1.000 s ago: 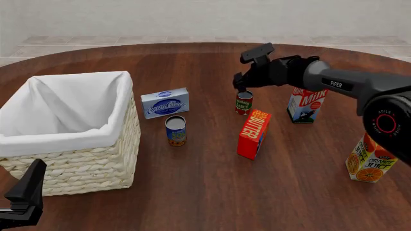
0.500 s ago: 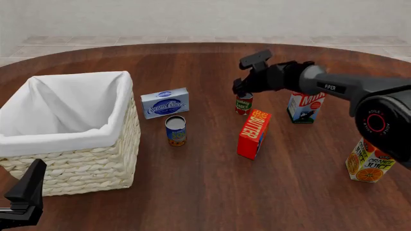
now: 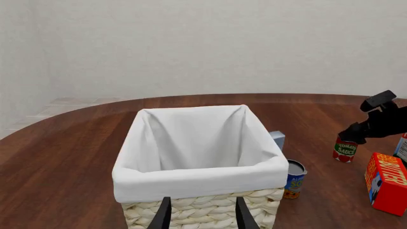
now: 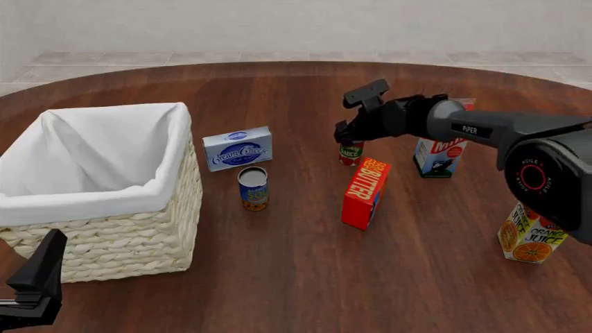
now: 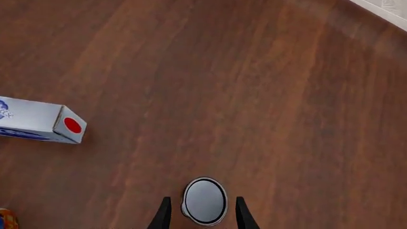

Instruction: Pick up the alphabet soup and the tomato sauce, and put them in the basket.

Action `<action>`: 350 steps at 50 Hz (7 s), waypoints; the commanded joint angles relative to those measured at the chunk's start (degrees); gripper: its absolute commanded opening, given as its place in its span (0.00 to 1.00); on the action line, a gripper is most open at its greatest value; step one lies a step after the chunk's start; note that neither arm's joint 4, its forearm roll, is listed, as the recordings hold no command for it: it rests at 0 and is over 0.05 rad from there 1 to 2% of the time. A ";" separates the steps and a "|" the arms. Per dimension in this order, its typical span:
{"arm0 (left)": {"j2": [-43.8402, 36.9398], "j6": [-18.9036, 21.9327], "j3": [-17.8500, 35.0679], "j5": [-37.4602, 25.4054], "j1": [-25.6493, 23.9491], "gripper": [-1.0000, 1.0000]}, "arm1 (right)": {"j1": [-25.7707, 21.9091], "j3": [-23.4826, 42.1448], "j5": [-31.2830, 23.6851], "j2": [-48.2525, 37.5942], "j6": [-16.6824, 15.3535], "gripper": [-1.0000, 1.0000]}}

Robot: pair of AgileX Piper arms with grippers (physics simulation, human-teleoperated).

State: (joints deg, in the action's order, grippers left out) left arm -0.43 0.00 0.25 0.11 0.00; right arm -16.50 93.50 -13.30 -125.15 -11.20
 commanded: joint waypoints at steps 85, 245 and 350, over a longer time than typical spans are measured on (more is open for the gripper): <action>0.00 0.00 0.00 0.00 0.00 1.00 | 0.80 1.62 0.37 -3.19 -1.59 0.00; 0.00 0.00 0.00 0.00 0.00 1.00 | -27.42 -8.13 -10.96 39.23 1.73 0.00; 0.00 0.00 0.00 0.00 0.00 1.00 | -37.34 -0.17 -13.72 33.58 0.06 0.00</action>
State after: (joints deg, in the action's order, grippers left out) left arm -0.43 0.00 0.25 0.11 0.00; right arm -53.20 92.08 -26.85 -90.93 -12.03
